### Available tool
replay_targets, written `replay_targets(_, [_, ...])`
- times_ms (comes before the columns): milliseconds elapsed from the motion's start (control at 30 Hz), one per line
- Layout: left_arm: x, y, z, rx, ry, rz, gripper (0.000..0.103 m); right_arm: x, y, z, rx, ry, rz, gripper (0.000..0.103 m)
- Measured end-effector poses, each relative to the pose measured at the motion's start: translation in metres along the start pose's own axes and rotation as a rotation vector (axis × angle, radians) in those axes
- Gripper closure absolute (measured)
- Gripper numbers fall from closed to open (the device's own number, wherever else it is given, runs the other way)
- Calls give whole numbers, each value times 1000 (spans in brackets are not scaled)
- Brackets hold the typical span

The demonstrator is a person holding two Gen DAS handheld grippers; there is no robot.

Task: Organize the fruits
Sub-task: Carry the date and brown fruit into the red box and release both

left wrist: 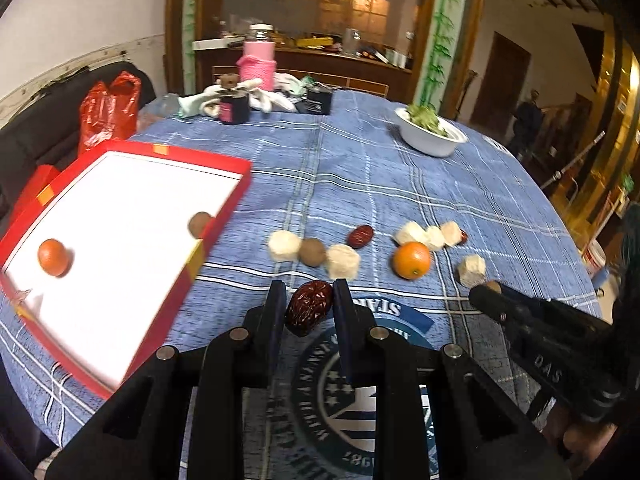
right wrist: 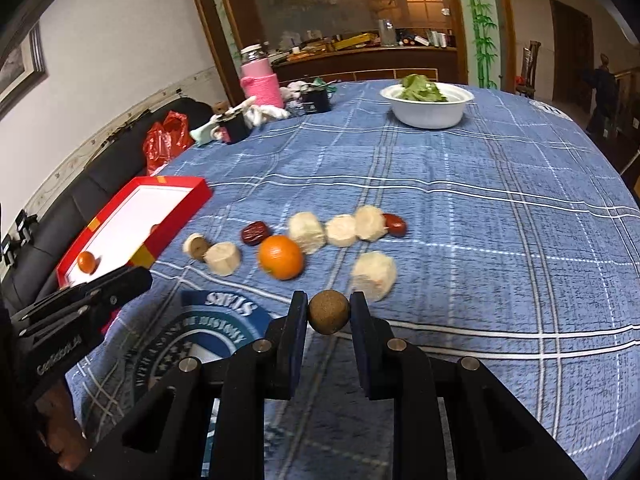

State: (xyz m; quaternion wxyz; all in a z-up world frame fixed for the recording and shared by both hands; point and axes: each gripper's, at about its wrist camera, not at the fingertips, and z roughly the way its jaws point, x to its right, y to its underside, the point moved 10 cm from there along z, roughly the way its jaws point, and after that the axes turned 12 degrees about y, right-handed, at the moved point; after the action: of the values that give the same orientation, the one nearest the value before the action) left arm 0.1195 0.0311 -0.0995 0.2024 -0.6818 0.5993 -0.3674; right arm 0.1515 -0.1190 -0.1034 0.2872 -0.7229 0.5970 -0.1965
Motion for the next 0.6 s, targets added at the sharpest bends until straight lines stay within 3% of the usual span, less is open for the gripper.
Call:
replay_targets(367, [-48, -21, -35, 110, -62, -94, 82, -50, -5, -11, 12, -49, -65, 81])
replay_targets(600, [-82, -27, -48, 136, -133, -142, 82, -88, -9, -16, 28, -90, -115, 81])
